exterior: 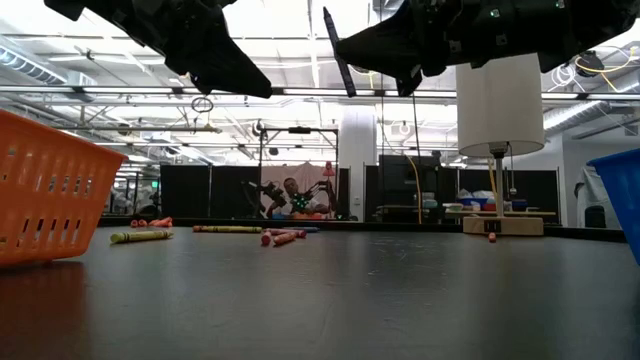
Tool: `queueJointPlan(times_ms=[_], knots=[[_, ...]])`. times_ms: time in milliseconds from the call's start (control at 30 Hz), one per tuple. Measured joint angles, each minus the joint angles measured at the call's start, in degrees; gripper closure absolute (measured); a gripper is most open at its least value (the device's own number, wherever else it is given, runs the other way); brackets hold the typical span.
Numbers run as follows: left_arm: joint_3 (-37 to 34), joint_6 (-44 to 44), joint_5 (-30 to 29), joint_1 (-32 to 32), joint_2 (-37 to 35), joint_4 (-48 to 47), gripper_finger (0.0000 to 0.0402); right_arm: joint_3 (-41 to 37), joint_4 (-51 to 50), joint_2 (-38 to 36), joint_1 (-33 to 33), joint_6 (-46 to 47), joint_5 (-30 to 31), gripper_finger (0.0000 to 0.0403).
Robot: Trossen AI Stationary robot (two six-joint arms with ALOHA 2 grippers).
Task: Sort crayons
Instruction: Put the blue crayon into the blue bin
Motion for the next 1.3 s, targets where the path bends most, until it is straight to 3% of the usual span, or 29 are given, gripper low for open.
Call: queueJointPlan(times_ms=[1300], knots=[[0.0, 0.26, -0.02, 0.0, 0.0, -0.06, 0.0293, 0.0, 0.04, 0.0, 0.02, -38.08, -1.39, 0.0403]])
